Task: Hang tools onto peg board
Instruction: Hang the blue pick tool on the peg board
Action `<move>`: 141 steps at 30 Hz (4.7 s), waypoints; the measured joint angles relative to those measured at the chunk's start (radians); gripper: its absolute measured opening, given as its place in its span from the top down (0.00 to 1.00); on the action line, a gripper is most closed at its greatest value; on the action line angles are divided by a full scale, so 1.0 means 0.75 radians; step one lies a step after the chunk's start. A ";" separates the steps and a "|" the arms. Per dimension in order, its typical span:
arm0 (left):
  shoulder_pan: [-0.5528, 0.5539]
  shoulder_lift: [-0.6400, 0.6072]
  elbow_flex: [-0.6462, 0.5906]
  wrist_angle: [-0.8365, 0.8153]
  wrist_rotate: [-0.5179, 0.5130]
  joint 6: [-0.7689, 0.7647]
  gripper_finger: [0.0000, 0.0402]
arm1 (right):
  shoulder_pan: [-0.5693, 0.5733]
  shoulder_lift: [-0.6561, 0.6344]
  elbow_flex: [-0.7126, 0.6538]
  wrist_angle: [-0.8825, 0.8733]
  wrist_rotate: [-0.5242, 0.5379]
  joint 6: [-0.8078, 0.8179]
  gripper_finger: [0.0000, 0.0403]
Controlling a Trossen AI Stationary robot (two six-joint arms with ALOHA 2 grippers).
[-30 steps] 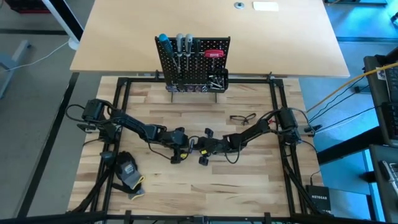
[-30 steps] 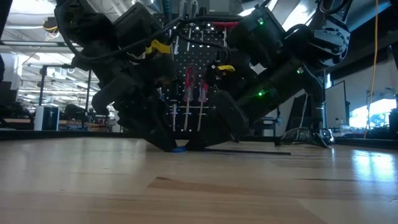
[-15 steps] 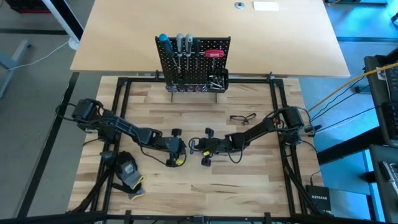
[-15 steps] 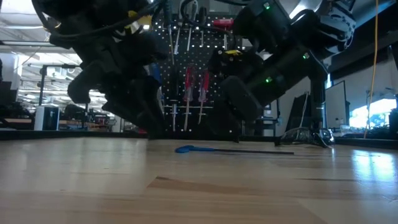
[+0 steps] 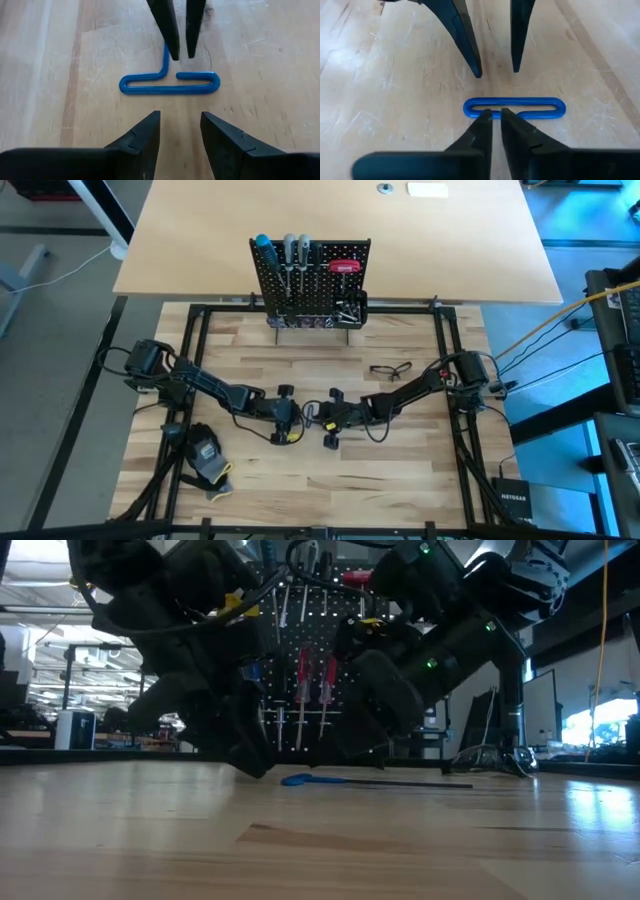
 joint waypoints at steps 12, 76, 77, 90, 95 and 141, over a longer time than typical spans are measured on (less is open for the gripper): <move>-0.002 -0.001 0.002 -0.048 0.003 -0.035 0.67 | -0.002 -0.016 0.318 -0.627 -0.065 -0.044 0.76; 0.120 0.409 0.757 -0.776 0.201 0.015 0.99 | 0.481 -0.518 -0.074 -1.001 0.732 0.482 0.75; 0.110 0.403 0.756 -0.778 0.190 0.008 0.99 | 0.484 -0.526 -0.068 -1.030 0.713 0.482 0.75; -0.009 0.237 0.753 -0.869 0.156 -0.054 1.00 | 0.594 -0.717 -0.018 -1.097 0.692 0.481 0.75; -0.049 0.160 0.755 -0.906 0.131 -0.073 1.00 | 0.620 -0.742 -0.017 -1.094 0.684 0.481 0.75; -0.145 -0.500 0.197 -0.001 0.179 -0.073 1.00 | 0.268 -0.519 -0.017 0.169 0.165 -0.317 0.53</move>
